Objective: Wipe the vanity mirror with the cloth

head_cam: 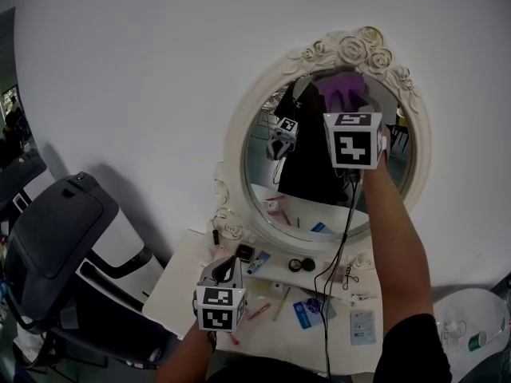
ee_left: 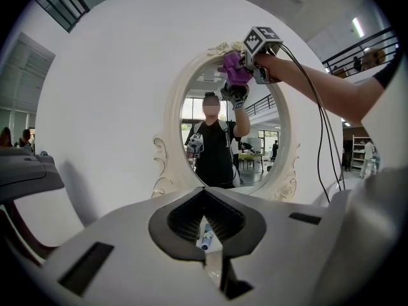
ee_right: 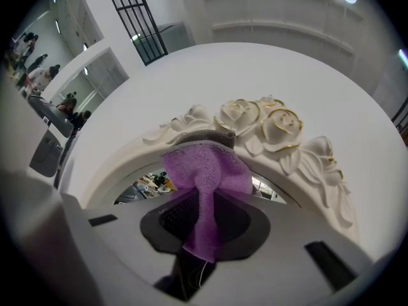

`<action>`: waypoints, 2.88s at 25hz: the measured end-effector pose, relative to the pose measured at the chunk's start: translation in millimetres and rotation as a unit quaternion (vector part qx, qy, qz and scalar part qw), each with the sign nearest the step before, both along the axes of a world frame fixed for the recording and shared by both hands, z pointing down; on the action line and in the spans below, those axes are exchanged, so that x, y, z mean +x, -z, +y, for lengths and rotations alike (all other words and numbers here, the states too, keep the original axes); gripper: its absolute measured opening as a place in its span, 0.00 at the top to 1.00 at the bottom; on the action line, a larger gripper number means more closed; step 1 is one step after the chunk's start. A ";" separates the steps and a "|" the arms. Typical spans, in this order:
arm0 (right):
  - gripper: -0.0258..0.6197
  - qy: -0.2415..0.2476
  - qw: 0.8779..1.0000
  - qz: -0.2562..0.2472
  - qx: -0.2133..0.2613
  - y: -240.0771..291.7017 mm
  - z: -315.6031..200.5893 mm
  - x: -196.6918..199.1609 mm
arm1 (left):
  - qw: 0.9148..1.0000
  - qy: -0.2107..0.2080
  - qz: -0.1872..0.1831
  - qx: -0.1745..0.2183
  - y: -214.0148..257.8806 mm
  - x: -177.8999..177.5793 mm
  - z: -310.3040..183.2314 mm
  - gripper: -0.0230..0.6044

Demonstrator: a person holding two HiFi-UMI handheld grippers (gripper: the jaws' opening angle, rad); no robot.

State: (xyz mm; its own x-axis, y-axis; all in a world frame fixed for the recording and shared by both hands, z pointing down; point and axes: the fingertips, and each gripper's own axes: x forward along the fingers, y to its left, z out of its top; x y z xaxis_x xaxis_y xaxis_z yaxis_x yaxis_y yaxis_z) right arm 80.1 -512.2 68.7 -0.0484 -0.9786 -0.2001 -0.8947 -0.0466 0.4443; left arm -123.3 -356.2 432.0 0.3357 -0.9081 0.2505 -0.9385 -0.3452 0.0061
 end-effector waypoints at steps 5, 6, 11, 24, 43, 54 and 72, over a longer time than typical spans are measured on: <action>0.86 0.021 1.000 0.010 0.000 -4.1 -8.5 -29.5 | 1.000 0.022 0.003 0.000 -0.6 -13.3 6.0 0.97; 0.86 0.029 0.999 0.014 -0.004 -7.8 -10.5 -37.6 | 1.000 0.027 0.004 0.000 -1.1 -15.8 7.6 0.97; 0.86 0.045 0.997 0.054 -0.019 -28.8 -21.0 -76.4 | 0.999 0.043 0.007 0.000 -1.8 -24.0 17.1 0.97; 0.85 0.045 0.999 0.009 -0.006 -77.5 40.0 15.8 | 1.000 0.015 0.013 -0.010 -8.6 0.5 24.3 0.97; 0.85 -0.051 0.987 -0.147 -0.048 -119.9 48.1 183.4 | 0.998 -0.057 -0.017 -0.019 -11.6 65.3 7.6 0.97; 0.85 0.014 0.991 -0.125 -0.045 -109.9 20.8 88.3 | 0.999 -0.021 -0.016 -0.021 -14.3 37.8 4.3 0.97; 0.85 0.100 0.990 -0.076 -0.071 -127.3 -28.3 -98.1 | 0.996 0.079 0.002 -0.035 -27.9 -53.9 43.2 0.97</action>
